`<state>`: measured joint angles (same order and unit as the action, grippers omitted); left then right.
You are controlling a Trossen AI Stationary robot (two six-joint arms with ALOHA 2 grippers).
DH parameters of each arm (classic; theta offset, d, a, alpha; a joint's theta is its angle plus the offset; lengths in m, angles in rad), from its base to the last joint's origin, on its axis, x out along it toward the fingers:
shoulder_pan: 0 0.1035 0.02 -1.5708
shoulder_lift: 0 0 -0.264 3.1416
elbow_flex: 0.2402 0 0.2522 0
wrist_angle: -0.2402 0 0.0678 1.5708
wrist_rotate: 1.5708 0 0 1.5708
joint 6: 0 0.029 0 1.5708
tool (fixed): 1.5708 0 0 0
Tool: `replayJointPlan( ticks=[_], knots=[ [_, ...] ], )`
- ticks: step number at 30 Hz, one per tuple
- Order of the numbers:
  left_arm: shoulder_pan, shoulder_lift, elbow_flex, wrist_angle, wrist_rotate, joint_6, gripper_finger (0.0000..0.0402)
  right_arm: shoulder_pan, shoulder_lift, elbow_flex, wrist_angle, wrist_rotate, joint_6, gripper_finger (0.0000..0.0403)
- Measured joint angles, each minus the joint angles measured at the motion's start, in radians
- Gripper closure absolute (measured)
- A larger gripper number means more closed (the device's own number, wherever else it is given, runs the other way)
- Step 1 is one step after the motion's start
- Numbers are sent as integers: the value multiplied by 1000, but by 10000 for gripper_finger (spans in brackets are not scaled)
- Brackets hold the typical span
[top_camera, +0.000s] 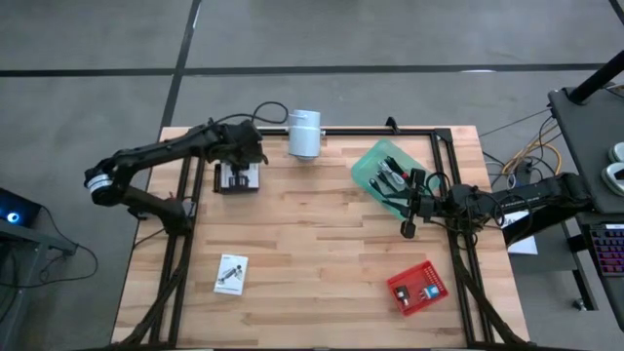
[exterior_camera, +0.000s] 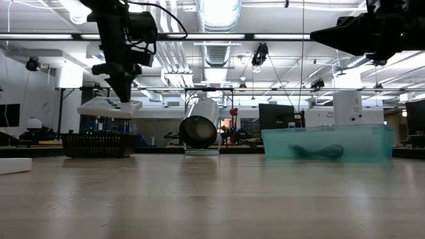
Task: Pick and place items into bin
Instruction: Put the top white card reader box into the black bin
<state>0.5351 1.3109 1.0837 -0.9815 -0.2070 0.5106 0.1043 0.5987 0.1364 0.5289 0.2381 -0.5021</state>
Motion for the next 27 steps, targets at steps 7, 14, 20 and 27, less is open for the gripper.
replayJointPlan(
  ticks=[7, 14, 20, 27],
  knots=[
    [30, 50, -29, 64, -6, 100, 400, 0, 0, 0, 0, 0, -7, 364],
    [86, 67, -33, 77, -50, 125, 400, 0, 0, 0, -2, 0, -7, 364],
    [127, 66, -56, 99, 15, 125, 400, 0, 0, 0, -2, 0, -7, 364],
    [147, 66, -78, 104, 56, 127, 400, 0, 0, 0, -2, 0, -7, 364]
  ],
)
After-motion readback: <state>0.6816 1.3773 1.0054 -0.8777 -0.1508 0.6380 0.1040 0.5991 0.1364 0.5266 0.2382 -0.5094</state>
